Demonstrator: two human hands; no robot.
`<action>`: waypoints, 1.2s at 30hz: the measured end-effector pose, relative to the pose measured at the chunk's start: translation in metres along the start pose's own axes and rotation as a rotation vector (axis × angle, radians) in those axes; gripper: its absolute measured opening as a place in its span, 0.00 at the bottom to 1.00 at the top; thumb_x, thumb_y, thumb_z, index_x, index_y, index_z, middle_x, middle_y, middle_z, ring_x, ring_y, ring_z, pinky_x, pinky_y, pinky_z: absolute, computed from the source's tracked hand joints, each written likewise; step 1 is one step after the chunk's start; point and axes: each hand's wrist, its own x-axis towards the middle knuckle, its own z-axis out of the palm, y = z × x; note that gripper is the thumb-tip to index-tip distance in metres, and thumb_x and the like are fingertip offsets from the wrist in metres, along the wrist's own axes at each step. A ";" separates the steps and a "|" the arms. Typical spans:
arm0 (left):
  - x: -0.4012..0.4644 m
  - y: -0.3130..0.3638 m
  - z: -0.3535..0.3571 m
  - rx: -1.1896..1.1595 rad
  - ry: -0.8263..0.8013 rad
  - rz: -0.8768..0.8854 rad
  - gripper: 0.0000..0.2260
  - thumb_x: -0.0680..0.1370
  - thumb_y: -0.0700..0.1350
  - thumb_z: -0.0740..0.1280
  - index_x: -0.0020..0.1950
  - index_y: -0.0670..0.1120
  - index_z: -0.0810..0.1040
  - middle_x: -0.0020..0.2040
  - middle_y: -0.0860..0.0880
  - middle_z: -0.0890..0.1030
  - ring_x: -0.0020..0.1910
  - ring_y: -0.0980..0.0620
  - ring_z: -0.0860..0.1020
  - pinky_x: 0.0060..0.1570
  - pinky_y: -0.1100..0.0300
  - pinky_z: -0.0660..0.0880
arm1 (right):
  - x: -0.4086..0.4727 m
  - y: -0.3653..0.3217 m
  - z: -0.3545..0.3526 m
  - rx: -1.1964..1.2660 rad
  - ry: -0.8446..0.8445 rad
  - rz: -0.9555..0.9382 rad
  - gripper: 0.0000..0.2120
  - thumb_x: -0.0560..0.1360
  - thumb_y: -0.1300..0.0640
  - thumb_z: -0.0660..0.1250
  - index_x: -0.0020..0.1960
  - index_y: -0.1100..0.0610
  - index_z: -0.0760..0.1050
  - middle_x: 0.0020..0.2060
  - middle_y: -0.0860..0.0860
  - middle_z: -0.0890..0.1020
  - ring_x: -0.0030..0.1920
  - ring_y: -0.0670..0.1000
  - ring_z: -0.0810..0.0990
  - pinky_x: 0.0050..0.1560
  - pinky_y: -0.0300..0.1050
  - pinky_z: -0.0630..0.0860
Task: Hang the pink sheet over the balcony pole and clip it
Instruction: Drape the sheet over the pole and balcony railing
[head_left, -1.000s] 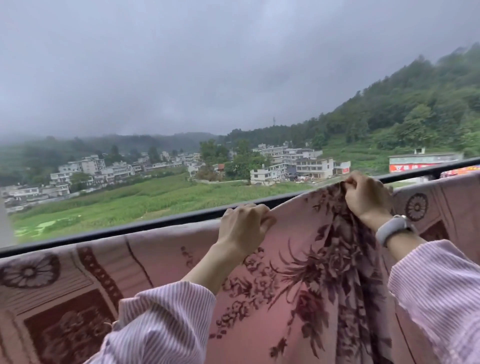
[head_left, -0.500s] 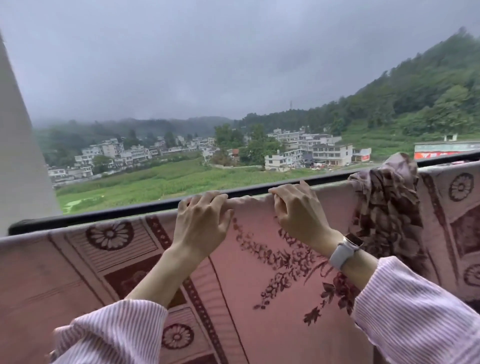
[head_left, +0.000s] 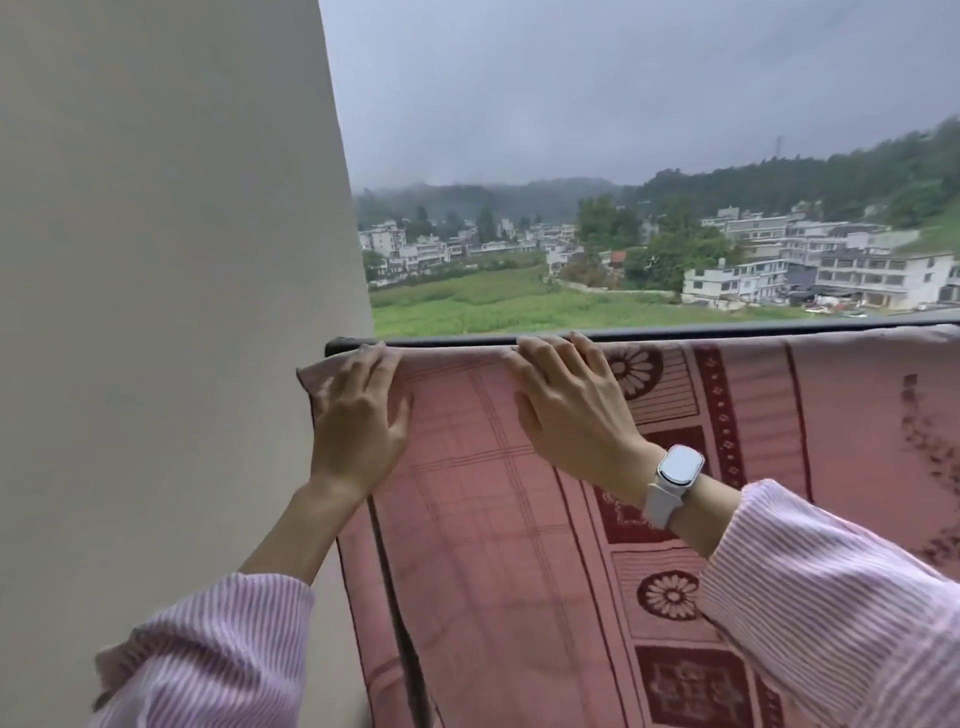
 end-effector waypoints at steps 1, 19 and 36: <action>-0.005 -0.013 -0.002 -0.008 0.033 -0.029 0.21 0.74 0.41 0.67 0.66 0.42 0.70 0.66 0.40 0.70 0.66 0.40 0.67 0.62 0.43 0.64 | 0.004 -0.014 0.009 0.000 -0.012 -0.007 0.18 0.73 0.56 0.56 0.61 0.58 0.72 0.58 0.56 0.76 0.60 0.57 0.73 0.65 0.60 0.64; -0.016 -0.065 0.007 -0.778 0.087 -0.726 0.14 0.74 0.44 0.66 0.30 0.44 0.70 0.28 0.52 0.71 0.29 0.54 0.67 0.29 0.65 0.63 | 0.050 -0.071 0.052 0.016 0.100 0.087 0.11 0.75 0.54 0.61 0.56 0.57 0.74 0.49 0.53 0.78 0.49 0.52 0.70 0.50 0.47 0.60; 0.133 -0.066 -0.028 -0.327 0.212 -0.209 0.14 0.74 0.50 0.67 0.48 0.39 0.75 0.45 0.41 0.81 0.45 0.41 0.78 0.43 0.53 0.72 | 0.142 -0.031 0.023 0.004 0.128 0.314 0.08 0.76 0.58 0.62 0.48 0.60 0.78 0.47 0.54 0.81 0.46 0.54 0.76 0.51 0.47 0.70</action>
